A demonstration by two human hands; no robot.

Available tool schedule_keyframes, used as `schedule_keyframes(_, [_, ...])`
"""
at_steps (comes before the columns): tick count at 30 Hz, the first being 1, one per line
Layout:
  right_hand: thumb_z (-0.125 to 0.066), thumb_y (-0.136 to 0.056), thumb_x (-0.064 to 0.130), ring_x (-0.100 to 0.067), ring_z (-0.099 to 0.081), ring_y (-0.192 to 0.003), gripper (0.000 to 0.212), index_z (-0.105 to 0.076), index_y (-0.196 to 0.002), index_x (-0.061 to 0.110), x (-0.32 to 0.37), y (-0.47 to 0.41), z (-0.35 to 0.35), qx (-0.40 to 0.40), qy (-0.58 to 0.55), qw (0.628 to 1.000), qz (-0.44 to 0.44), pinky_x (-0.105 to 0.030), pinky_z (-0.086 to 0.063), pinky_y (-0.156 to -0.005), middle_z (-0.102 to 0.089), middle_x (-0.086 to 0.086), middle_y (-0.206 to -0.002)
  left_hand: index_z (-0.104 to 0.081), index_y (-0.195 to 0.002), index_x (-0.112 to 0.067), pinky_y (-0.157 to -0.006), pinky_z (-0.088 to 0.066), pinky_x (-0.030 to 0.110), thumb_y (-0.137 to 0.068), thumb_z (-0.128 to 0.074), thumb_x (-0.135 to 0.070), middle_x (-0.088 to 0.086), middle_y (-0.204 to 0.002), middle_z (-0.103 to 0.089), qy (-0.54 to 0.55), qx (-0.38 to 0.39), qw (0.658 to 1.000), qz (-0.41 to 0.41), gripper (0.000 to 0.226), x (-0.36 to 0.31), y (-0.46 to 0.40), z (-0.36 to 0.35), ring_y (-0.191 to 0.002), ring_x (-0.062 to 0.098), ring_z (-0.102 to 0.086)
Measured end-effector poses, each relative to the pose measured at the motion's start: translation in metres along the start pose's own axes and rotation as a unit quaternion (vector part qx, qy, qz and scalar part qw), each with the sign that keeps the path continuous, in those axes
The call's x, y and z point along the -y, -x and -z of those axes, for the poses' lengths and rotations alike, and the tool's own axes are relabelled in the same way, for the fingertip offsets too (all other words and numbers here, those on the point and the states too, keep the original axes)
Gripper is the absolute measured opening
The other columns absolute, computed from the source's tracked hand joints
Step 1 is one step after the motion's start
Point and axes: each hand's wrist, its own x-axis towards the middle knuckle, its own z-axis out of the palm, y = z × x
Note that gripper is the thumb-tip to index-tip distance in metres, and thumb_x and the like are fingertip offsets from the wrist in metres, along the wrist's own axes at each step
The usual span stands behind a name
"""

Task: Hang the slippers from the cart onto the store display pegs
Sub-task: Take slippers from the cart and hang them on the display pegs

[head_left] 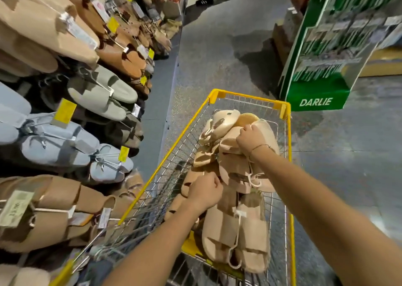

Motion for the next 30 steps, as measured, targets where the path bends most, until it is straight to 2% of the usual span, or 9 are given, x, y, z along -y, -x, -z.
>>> schedule_keyframes(4, [-0.047, -0.099, 0.023, -0.027, -0.051, -0.115, 0.027, -0.064, -0.120, 0.019, 0.008, 0.015, 0.007, -0.038, -0.011, 0.999, -0.007, -0.036, -0.038, -0.091, -0.062, -0.003, -0.119, -0.061, -0.091, -0.023, -0.076, -0.052, 0.038, -0.093, -0.051, -0.028, -0.007, -0.075, -0.062, 0.061, -0.024, 0.998, -0.001, 0.012, -0.017, -0.003, 0.013, -0.081, 0.023, -0.061])
schedule_keyframes(7, [-0.047, -0.097, 0.021, -0.028, -0.052, -0.112, 0.025, -0.062, -0.115, 0.016, 0.015, 0.031, 0.019, -0.059, -0.053, 0.997, -0.026, -0.036, -0.040, -0.089, -0.062, -0.007, -0.117, -0.061, -0.105, -0.018, -0.079, -0.051, 0.038, -0.095, -0.052, -0.027, 0.003, -0.095, -0.068, 0.084, -0.051, 0.995, -0.010, 0.016, -0.037, -0.004, 0.027, -0.091, 0.027, -0.061])
schedule_keyframes(10, [-0.046, -0.097, 0.022, -0.030, -0.054, -0.111, 0.022, -0.060, -0.112, 0.012, 0.017, 0.055, 0.034, -0.074, -0.112, 0.990, -0.050, -0.038, -0.043, -0.088, -0.062, -0.011, -0.116, -0.059, -0.109, -0.014, -0.084, -0.051, 0.039, -0.096, -0.052, -0.025, 0.011, -0.103, -0.069, 0.112, -0.062, 0.992, -0.012, 0.019, -0.054, -0.003, 0.034, -0.099, 0.033, -0.061])
schedule_keyframes(14, [-0.056, -0.095, 0.022, -0.027, -0.056, -0.087, 0.016, -0.063, -0.102, 0.009, 0.008, 0.090, 0.061, -0.085, -0.248, 0.961, -0.084, -0.035, -0.042, -0.069, -0.066, -0.013, -0.105, -0.057, -0.106, -0.013, -0.089, -0.049, 0.041, -0.095, -0.053, -0.024, 0.015, -0.106, -0.068, 0.126, -0.062, 0.990, -0.001, 0.016, -0.069, 0.011, 0.038, -0.104, 0.036, -0.059])
schedule_keyframes(19, [-0.063, -0.092, 0.018, -0.026, -0.053, -0.072, 0.016, -0.068, -0.082, 0.007, -0.006, 0.124, 0.084, -0.098, -0.374, 0.918, -0.086, -0.029, -0.037, -0.063, -0.064, -0.015, -0.082, -0.059, -0.105, -0.013, -0.085, -0.047, 0.037, -0.095, -0.054, -0.024, 0.011, -0.106, -0.069, 0.155, -0.090, 0.984, 0.008, 0.016, -0.073, 0.039, 0.035, -0.102, 0.033, -0.060])
schedule_keyframes(22, [-0.064, -0.090, 0.023, -0.030, -0.059, -0.074, 0.022, -0.072, -0.081, 0.004, -0.005, 0.132, 0.100, -0.099, -0.387, 0.912, -0.089, -0.031, -0.039, -0.061, -0.067, -0.014, -0.080, -0.057, -0.100, -0.013, -0.083, -0.048, 0.039, -0.095, -0.054, -0.024, 0.011, -0.103, -0.067, 0.200, -0.125, 0.972, 0.009, 0.012, -0.074, 0.057, 0.043, -0.099, 0.033, -0.061])
schedule_keyframes(25, [-0.063, -0.087, 0.023, -0.029, -0.049, -0.062, 0.030, -0.069, -0.076, -0.004, 0.008, 0.142, 0.131, -0.102, -0.396, 0.908, -0.093, -0.033, -0.035, -0.053, -0.057, -0.014, -0.067, -0.053, -0.105, -0.012, -0.077, -0.045, 0.035, -0.094, -0.056, -0.022, 0.010, -0.108, -0.064, 0.230, -0.149, 0.962, 0.016, 0.015, -0.074, 0.077, 0.066, -0.100, 0.032, -0.060])
schedule_keyframes(27, [-0.063, -0.087, 0.025, -0.024, -0.047, -0.058, 0.037, -0.068, -0.079, -0.010, 0.020, 0.149, 0.155, -0.106, -0.429, 0.892, -0.095, -0.036, -0.043, -0.055, -0.055, -0.013, -0.062, -0.052, -0.110, -0.015, -0.079, -0.044, 0.035, -0.093, -0.055, -0.018, 0.008, -0.111, -0.060, 0.243, -0.168, 0.955, 0.012, 0.018, -0.071, 0.092, 0.086, -0.102, 0.031, -0.059])
schedule_keyframes(30, [-0.066, -0.086, 0.028, -0.023, -0.060, -0.060, 0.035, -0.072, -0.075, -0.004, 0.045, 0.161, 0.190, -0.103, -0.517, 0.842, -0.114, -0.038, -0.057, -0.066, -0.066, -0.014, -0.063, -0.055, -0.118, -0.019, -0.092, -0.045, 0.038, -0.091, -0.056, -0.016, 0.007, -0.120, -0.050, 0.217, -0.236, 0.947, -0.026, 0.027, -0.064, 0.120, 0.120, -0.110, 0.031, -0.054])
